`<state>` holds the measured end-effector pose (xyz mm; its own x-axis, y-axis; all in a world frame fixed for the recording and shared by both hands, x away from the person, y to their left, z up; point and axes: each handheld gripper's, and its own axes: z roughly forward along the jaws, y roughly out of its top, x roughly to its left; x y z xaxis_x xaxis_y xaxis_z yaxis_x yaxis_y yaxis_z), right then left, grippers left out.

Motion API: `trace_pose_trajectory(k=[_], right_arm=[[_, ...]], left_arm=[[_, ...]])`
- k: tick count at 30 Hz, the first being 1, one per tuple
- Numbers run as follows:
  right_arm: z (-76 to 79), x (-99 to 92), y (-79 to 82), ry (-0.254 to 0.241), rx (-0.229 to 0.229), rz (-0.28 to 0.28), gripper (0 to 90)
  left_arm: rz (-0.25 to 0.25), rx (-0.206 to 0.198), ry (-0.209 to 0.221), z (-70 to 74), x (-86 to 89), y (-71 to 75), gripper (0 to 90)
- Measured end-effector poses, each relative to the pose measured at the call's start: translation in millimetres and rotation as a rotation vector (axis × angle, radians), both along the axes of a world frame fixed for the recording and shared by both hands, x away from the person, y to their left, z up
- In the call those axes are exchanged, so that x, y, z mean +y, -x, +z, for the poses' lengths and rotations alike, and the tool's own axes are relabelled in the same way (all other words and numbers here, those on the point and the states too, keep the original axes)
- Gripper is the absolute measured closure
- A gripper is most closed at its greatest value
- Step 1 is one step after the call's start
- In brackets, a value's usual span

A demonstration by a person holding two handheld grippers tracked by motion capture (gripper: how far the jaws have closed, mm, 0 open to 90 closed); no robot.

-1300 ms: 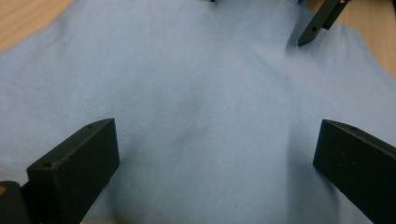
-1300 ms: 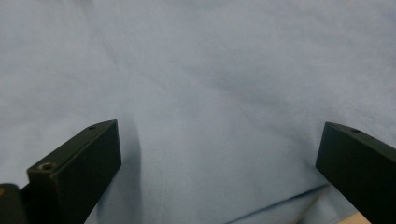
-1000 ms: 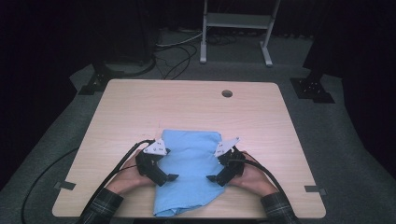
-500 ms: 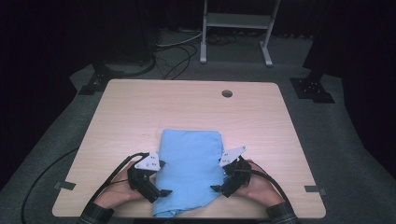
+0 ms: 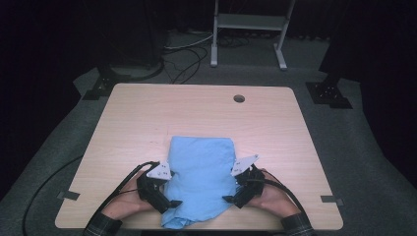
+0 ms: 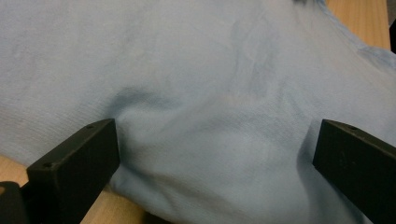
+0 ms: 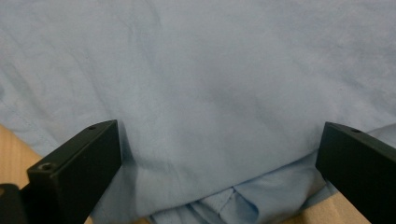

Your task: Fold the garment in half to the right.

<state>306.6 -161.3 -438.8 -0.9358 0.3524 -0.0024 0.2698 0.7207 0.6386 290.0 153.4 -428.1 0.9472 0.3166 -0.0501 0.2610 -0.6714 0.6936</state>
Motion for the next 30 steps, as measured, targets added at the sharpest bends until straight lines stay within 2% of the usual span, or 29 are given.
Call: trace_pose_trajectory(k=[1, 4, 5, 6, 11, 12, 21, 30], right_arm=[[0.0, 0.0, 0.0, 0.0, 0.0, 0.0, 0.0], [2.4, -4.6, -2.1, -0.029, 0.013, 0.001, 0.0], [2.4, -4.6, -2.1, -0.029, 0.013, 0.001, 0.0], [6.2, -6.9, -3.7, -0.058, 0.02, -0.008, 0.0], [12.8, -9.0, -4.9, -0.092, 0.012, -0.025, 0.0], [15.5, -9.5, -5.1, -0.105, 0.002, -0.034, 0.0], [26.0, -13.7, -4.6, -0.15, -0.02, -0.059, 0.0], [37.2, -24.1, -0.1, -0.183, -0.041, -0.078, 0.0]], left_arm=[[0.0, 0.0, 0.0, 0.0, 0.0, 0.0, 0.0], [0.016, -0.008, 0.051, 5.4, 3.9, -4.1, 0.0], [0.016, -0.008, 0.051, 5.4, 3.9, -4.1, 0.0], [0.027, -0.015, 0.068, 7.9, 4.5, -5.8, 0.0], [0.036, -0.029, 0.083, 12.5, 5.0, -9.3, 0.0], [0.042, -0.036, 0.097, 15.4, 5.7, -10.6, 0.0], [0.053, -0.046, 0.135, 27.8, 12.8, -13.1, 0.0], [0.081, -0.075, 0.165, 42.6, 31.4, -10.5, 0.0]])
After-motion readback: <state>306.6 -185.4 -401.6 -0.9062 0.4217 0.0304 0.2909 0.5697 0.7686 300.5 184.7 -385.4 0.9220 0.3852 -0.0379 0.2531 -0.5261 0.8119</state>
